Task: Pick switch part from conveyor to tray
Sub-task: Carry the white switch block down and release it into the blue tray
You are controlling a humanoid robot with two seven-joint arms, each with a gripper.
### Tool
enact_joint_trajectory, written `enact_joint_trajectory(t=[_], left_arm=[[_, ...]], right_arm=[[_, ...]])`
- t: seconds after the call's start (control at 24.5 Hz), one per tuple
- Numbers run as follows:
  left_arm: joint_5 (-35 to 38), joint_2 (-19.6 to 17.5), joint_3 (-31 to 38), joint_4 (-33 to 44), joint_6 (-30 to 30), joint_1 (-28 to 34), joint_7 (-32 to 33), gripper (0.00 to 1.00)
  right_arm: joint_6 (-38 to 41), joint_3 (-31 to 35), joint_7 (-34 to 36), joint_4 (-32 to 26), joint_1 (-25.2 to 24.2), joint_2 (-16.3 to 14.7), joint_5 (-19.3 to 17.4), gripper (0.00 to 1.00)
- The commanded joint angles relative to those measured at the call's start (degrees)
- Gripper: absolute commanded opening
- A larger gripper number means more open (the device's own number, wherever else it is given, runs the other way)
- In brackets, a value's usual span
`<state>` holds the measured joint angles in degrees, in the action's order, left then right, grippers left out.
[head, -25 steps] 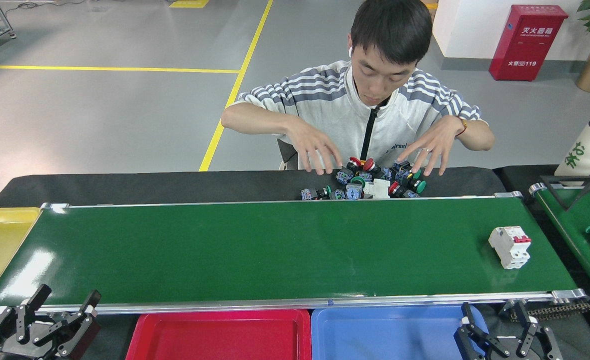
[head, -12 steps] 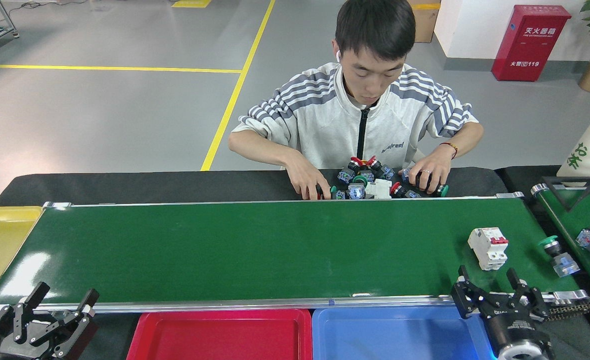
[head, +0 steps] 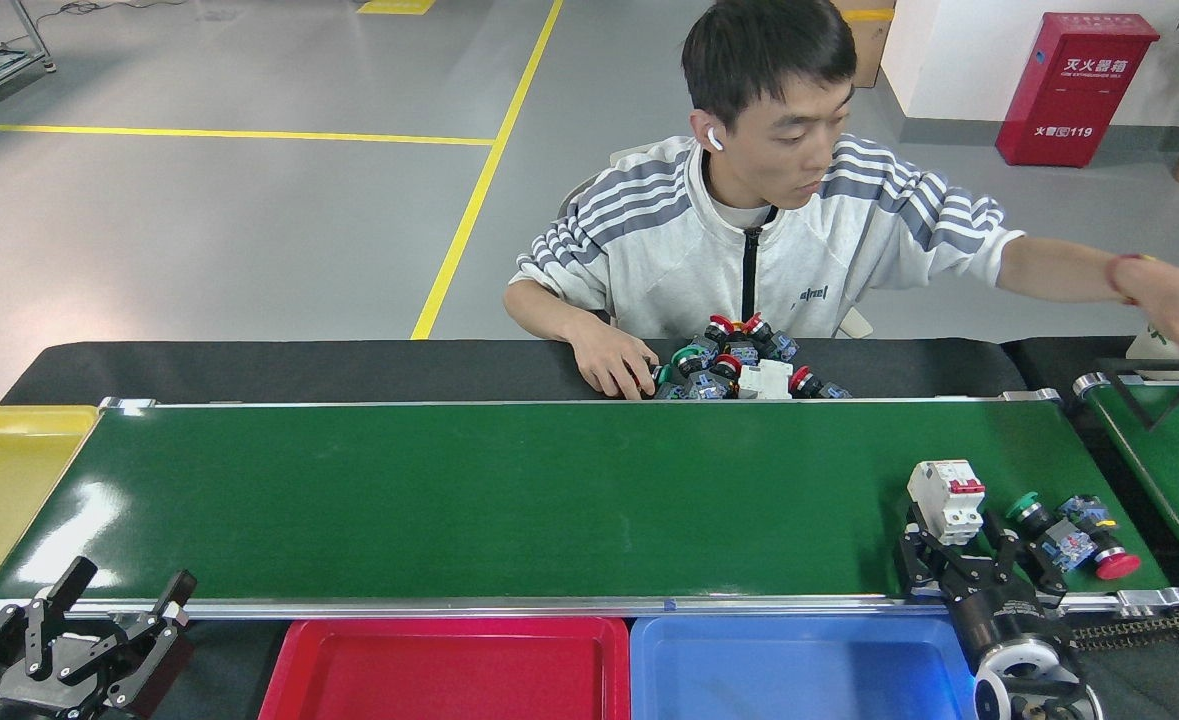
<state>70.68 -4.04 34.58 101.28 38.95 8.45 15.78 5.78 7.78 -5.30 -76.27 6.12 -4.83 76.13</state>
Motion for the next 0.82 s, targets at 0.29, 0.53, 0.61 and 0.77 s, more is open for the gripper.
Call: enact_joint_trajectory(t=[0.29,0.53,0.61,0.77], left_arm=[[-0.1,0.0,0.3,0.6,0.0,-0.5,-0.4,1.00],[0.0,0.2,0.9,0.7,0.0,-0.4,-0.4,1.00],[0.1,0.1,1.0,0.7,-0.1,-0.2,-0.4,1.00],[4.5,-0.2,1.0,0.7,-1.9,0.2,-0.2,1.00]], right_arm=[[23.9,0.0,0.4,-10.3,-1.9,1.4,-2.0,0.01],[38.2,0.0,0.5,-21.1,-15.2,1.5,-3.8,0.03],[39.2,0.0,0.5,-21.6,-18.7,1.5,-4.8,0.67],[39.2,0.5,0.4,-21.6,-19.8,1.7,-5.0,1.00]])
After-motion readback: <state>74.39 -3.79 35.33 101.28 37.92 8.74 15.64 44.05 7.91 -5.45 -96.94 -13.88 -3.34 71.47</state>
